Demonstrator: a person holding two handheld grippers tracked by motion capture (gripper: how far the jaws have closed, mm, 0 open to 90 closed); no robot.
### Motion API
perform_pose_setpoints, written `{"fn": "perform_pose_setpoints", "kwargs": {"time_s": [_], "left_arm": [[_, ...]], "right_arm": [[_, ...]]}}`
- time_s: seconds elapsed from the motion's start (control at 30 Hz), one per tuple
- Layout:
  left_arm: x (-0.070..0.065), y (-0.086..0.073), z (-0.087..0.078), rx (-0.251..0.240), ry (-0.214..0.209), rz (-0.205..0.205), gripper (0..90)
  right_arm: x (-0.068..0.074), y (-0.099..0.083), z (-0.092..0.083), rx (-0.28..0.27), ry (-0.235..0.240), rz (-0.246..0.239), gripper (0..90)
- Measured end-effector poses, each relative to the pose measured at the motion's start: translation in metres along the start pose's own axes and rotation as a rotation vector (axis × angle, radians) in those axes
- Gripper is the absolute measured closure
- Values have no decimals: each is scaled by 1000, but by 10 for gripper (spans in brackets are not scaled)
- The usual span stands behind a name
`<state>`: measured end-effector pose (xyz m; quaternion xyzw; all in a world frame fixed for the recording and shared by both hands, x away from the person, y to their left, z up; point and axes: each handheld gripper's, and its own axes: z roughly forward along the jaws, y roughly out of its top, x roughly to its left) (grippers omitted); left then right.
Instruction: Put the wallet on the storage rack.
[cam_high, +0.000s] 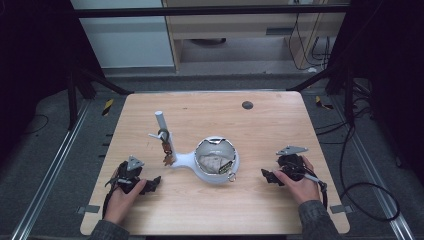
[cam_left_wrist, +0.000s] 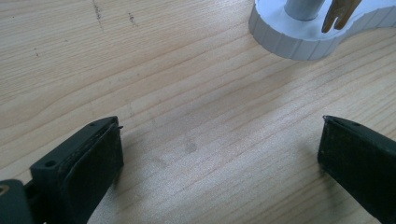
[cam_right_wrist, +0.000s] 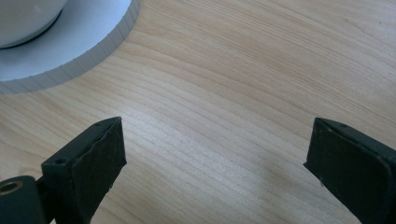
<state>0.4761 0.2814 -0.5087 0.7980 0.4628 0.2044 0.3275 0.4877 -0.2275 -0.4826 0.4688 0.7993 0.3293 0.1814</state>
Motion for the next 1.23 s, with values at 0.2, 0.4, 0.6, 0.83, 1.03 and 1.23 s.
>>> {"fn": "perform_pose_setpoints", "kwargs": {"time_s": [0.2,0.4,0.6,0.83,1.03,1.23], "left_arm": [[0,0,0,0,0,0,0],[0,0,0,0,0,0,0],[0,0,0,0,-1,0,0],[0,0,0,0,-1,0,0],[0,0,0,1,-2,0,0],[0,0,0,1,-3,-4,0]], "right_arm": [[-4,-2,7,8,-18,23,46],[-9,-8,11,1,-33,52,48],[-10,-12,17,10,-37,63,45],[-6,-18,21,-25,-83,54,22],[-4,-21,21,-40,-93,66,20],[-2,-22,20,-43,-115,80,19]]}}
